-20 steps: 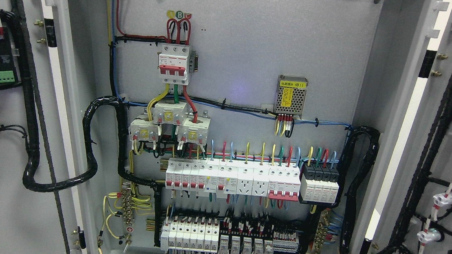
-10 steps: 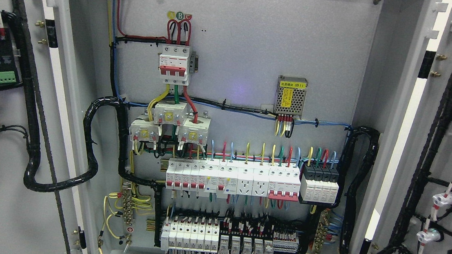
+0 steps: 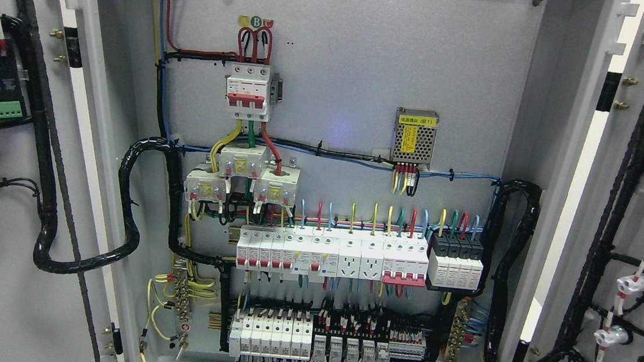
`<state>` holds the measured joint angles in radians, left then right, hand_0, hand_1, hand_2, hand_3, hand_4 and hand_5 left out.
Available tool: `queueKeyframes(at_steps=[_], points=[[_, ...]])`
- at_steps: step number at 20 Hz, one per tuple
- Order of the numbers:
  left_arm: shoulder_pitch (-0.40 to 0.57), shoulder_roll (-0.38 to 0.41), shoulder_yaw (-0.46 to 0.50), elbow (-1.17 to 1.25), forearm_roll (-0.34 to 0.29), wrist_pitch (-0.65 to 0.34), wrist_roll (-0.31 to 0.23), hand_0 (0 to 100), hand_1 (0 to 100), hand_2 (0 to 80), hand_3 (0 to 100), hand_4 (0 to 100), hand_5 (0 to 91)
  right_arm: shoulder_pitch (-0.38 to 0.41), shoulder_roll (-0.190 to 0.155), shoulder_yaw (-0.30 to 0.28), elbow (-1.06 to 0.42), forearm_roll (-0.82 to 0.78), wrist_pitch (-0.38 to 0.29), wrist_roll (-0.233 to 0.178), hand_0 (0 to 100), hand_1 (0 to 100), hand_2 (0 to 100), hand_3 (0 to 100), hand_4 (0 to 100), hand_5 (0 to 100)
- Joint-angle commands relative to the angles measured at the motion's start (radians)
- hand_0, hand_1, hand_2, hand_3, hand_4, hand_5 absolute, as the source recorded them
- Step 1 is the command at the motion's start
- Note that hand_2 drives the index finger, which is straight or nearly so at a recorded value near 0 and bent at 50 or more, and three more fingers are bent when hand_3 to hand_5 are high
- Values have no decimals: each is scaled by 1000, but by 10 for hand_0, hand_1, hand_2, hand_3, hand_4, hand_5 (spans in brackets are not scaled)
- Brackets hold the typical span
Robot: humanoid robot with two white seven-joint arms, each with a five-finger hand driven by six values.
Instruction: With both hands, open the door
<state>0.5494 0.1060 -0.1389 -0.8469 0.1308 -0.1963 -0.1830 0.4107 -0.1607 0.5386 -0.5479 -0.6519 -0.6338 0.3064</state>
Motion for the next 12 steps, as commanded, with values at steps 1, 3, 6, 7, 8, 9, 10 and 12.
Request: queueKeyframes(at_steps=[1, 3, 6, 7, 8, 9, 10, 12], points=[[-203, -89, -45, 583, -4, 3, 0, 120, 389, 0, 0, 0, 0, -188, 216, -143, 511, 18, 222, -21, 120, 389, 0, 0, 0, 0], [-245, -114, -42, 623, -2, 5, 2, 120, 389, 0, 0, 0, 0, -230, 216, -144, 513, 32, 304, -96, 120, 389, 0, 0, 0, 0], [-330, -123, -39, 709, 0, 12, 0, 120, 389, 0, 0, 0, 0, -265, 216, -146, 519, 139, 353, -196, 120, 389, 0, 0, 0, 0], [-351, -131, -39, 736, 0, 12, 2, 120, 389, 0, 0, 0, 0, -270, 217, -147, 519, 178, 373, -210, 120, 389, 0, 0, 0, 0], [-376, -135, -36, 765, 0, 12, 0, 120, 389, 0, 0, 0, 0, -274, 217, -147, 517, 201, 399, -213, 120, 389, 0, 0, 0, 0], [-394, -140, -34, 782, 0, 12, 2, 120, 389, 0, 0, 0, 0, -285, 222, -147, 517, 213, 426, -216, 120, 389, 0, 0, 0, 0], [-407, -141, -33, 793, 0, 12, 2, 120, 389, 0, 0, 0, 0, -291, 227, -147, 517, 225, 456, -219, 120, 389, 0, 0, 0, 0], [-427, -147, -31, 810, 0, 15, 0, 120, 389, 0, 0, 0, 0, -300, 227, -146, 517, 271, 515, -227, 120, 389, 0, 0, 0, 0]])
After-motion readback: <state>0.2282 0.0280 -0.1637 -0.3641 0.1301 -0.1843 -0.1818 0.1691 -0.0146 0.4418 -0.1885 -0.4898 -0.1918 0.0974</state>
